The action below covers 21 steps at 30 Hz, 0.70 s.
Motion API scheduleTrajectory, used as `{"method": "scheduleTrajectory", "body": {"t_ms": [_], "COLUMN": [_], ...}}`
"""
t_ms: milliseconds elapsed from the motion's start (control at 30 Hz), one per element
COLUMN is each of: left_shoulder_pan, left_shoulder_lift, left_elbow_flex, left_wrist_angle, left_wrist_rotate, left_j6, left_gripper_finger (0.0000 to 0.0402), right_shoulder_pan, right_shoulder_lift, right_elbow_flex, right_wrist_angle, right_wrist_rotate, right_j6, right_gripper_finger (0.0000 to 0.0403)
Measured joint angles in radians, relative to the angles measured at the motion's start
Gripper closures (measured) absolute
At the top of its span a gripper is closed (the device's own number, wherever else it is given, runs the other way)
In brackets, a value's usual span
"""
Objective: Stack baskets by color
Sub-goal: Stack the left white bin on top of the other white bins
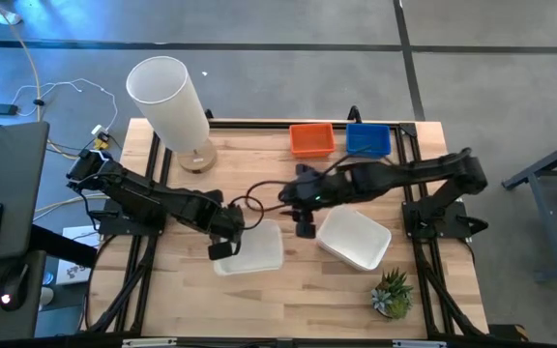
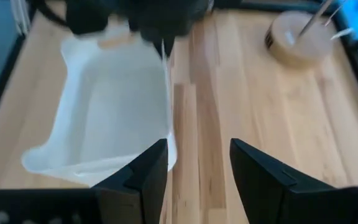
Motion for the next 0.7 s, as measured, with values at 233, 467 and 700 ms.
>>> {"method": "scheduleTrajectory", "body": {"t_ms": [233, 467, 700], "left_shoulder_pan": [-0.001, -0.001, -0.001], "left_shoulder_lift": [0.0, 0.0, 0.0], "left_elbow_flex": [0.0, 0.0, 0.0], "left_wrist_angle": [-0.038, -0.039, -0.037], "left_wrist_rotate": [0.001, 0.001, 0.0], "left_j6": [-0.036, -0.028, 0.044], "left_gripper_finger": [0.0401, 0.0401, 0.0401], "right_shoulder_pan": [0.003, 0.003, 0.003], "right_shoulder_lift": [0.102, 0.148, 0.155], "right_elbow_flex": [0.0, 0.0, 0.0], "right_wrist_angle": [0.003, 0.078, 0.161], "right_wrist_rotate": [-0.015, -0.046, -0.104], "right_j6": [0.005, 0.057, 0.09], "right_gripper_finger": [0.0242, 0.0242, 0.0242]}}
